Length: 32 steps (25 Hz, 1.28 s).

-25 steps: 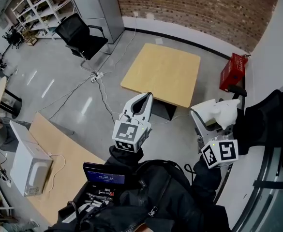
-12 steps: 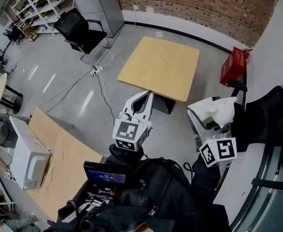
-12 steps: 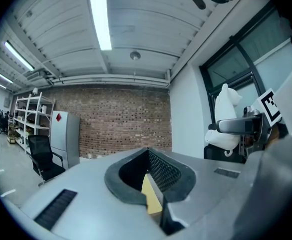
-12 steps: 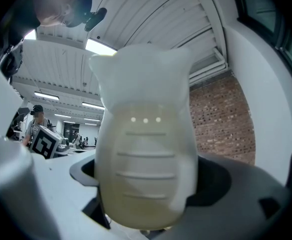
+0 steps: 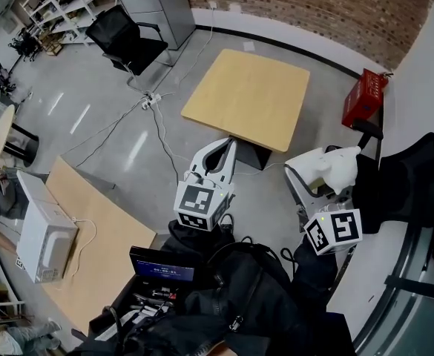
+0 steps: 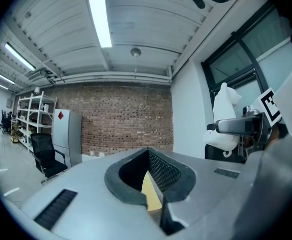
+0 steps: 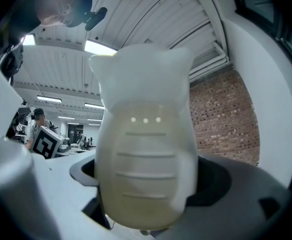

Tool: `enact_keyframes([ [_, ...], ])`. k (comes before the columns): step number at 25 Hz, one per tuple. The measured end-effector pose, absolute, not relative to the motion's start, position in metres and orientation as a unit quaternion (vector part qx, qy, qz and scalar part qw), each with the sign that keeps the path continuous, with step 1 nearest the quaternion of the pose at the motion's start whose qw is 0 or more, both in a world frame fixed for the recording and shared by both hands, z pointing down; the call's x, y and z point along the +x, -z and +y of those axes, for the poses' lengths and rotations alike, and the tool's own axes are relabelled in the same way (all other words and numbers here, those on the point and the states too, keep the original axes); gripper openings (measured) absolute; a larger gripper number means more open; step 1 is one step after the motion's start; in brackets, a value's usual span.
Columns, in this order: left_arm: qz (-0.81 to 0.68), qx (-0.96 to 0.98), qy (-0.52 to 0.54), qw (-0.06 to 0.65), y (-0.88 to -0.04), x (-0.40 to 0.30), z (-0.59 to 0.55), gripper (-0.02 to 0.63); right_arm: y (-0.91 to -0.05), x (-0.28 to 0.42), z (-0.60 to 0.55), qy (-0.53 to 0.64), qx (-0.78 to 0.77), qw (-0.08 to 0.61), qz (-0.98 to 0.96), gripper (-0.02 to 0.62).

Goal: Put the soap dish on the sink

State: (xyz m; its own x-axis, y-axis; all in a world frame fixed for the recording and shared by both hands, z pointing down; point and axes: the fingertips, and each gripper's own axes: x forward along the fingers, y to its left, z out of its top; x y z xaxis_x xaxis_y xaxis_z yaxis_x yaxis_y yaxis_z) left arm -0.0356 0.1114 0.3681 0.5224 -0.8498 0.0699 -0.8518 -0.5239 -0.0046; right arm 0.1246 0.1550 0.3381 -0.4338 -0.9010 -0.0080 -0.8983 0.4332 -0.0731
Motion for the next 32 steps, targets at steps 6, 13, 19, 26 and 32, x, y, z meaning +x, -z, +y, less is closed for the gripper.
enact_keyframes([
  [6, -0.480, 0.876, -0.026, 0.015, -0.368, -0.038, 0.089, 0.003, -0.339, 0.120, 0.135, 0.029, -0.535, 0.020, 0.844, 0.505],
  [13, -0.459, 0.888, -0.017, 0.009, -0.363, -0.032, 0.046, 0.003, -0.333, 0.120, 0.097, 0.021, -0.548, 0.015, 0.836, 0.505],
  [19, -0.445, 0.895, -0.015, 0.011, -0.361, -0.038, 0.000, 0.003, -0.332, 0.104, 0.054, 0.018, -0.553, 0.006, 0.833, 0.505],
  [26, -0.431, 0.902, -0.021, 0.017, -0.368, -0.047, -0.048, 0.003, -0.338, 0.090, 0.009, 0.026, -0.561, 0.001, 0.828, 0.505],
  [32, -0.424, 0.905, -0.027, 0.025, -0.378, -0.057, -0.078, 0.003, -0.341, 0.077, -0.017, 0.026, -0.567, -0.002, 0.823, 0.505],
])
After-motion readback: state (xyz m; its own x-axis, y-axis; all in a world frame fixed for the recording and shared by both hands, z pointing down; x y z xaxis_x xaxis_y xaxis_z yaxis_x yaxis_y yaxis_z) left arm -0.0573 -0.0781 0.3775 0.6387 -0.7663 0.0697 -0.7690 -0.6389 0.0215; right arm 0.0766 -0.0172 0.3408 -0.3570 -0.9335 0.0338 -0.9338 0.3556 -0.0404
